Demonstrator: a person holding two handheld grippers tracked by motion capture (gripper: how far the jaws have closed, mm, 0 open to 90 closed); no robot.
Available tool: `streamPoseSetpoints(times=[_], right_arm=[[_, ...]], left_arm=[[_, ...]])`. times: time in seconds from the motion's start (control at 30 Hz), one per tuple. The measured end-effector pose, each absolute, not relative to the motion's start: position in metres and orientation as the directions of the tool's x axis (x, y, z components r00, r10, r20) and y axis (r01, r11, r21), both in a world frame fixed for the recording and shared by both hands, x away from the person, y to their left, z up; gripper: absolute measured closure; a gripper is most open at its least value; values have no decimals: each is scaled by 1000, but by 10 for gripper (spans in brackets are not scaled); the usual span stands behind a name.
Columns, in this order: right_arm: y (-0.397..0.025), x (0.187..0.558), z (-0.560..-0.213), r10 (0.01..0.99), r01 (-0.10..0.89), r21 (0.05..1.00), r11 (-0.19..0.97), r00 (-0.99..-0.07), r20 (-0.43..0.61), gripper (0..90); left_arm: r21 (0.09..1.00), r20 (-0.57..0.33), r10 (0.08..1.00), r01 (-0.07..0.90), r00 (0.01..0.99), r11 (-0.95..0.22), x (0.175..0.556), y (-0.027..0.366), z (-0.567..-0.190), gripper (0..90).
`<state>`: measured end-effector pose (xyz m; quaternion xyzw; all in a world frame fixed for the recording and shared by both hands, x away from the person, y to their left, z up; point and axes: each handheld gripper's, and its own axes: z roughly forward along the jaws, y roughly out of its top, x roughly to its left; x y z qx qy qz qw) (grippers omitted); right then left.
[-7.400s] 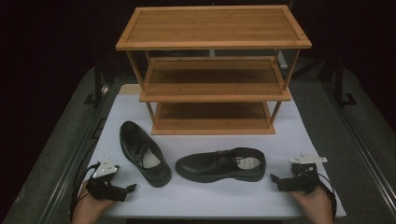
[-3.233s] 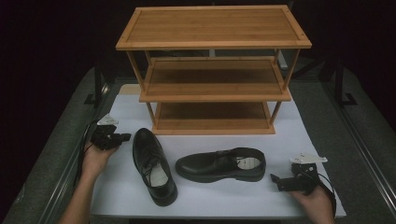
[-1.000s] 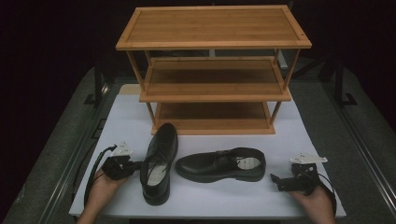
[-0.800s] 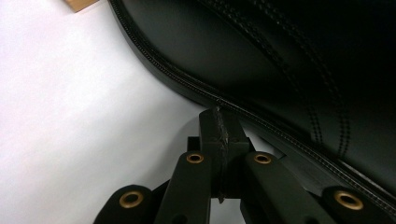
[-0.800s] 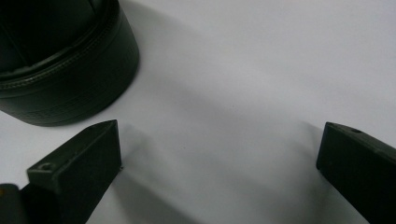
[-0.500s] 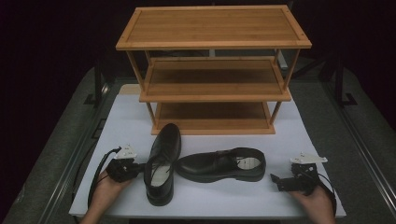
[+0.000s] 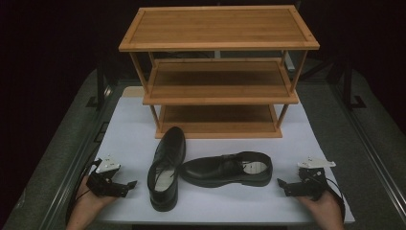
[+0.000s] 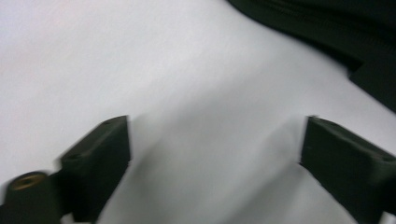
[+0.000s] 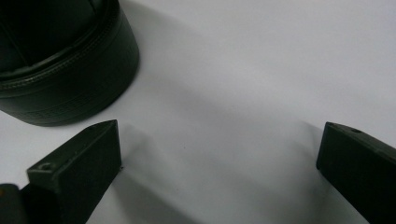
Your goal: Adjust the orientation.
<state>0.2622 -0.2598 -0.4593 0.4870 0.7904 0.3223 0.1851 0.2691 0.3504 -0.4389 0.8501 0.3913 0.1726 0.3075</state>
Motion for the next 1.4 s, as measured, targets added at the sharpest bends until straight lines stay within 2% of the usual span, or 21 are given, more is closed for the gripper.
streamPoseSetpoints(times=[0.1, 0.4, 0.83, 0.87, 0.93, 0.97, 1.03, 1.07, 1.1, 1.13, 1.17, 1.23, 1.33, 1.4], right_arm=[[-260, 262, -459, 889, 650, 690, 318, -457, 21, 0], [-260, 262, -459, 889, 651, 690, 318, -457, 21, 0], [-260, 263, -458, 888, 654, 683, 324, -460, 20, 21], [-262, 263, -451, 881, 646, 690, 325, -472, 27, 152], [-263, 263, -448, 880, 638, 702, 317, -474, 34, 152], [-264, 264, -442, 880, 619, 722, 310, -475, 29, 200], [-264, 261, -434, 873, 570, 763, 306, -488, 14, 353], [-264, 261, -434, 873, 570, 763, 306, -488, 14, 353], [-265, 261, -432, 871, 559, 773, 301, -491, 17, 438], [-267, 265, -428, 852, 535, 793, 292, -522, 38, 598], [-267, 265, -428, 852, 535, 793, 292, -522, 38, 598], [-267, 274, -425, 824, 535, 791, 297, -562, 70, 743], [-264, 288, -424, 799, 533, 788, 307, -594, 90, 897], [-261, 295, -423, 785, 545, 775, 321, -611, 105, 898]], left_arm=[[663, 42, 774, 562, 632, -495, 265, 353, -442, 11], [687, 14, 771, 554, 637, -470, 263, 358, -450, 0], [694, 22, 771, 546, 636, -470, 262, 358, -451, 0], [694, 23, 772, 546, 636, -470, 262, 358, -451, 0], [693, 23, 772, 546, 636, -471, 262, 358, -451, 0], [694, 24, 772, 545, 635, -470, 262, 358, -451, 0], [693, 23, 771, 547, 636, -471, 262, 358, -451, 0], [692, 23, 771, 547, 636, -471, 262, 358, -451, 0], [691, 24, 771, 547, 636, -473, 263, 358, -450, 0], [690, 24, 771, 548, 636, -473, 263, 358, -450, 0], [690, 24, 771, 548, 636, -473, 263, 358, -450, 0], [691, 24, 771, 547, 636, -473, 263, 358, -450, 0], [691, 25, 772, 548, 635, -472, 263, 358, -450, 0], [691, 24, 772, 548, 635, -472, 263, 358, -450, 0]])
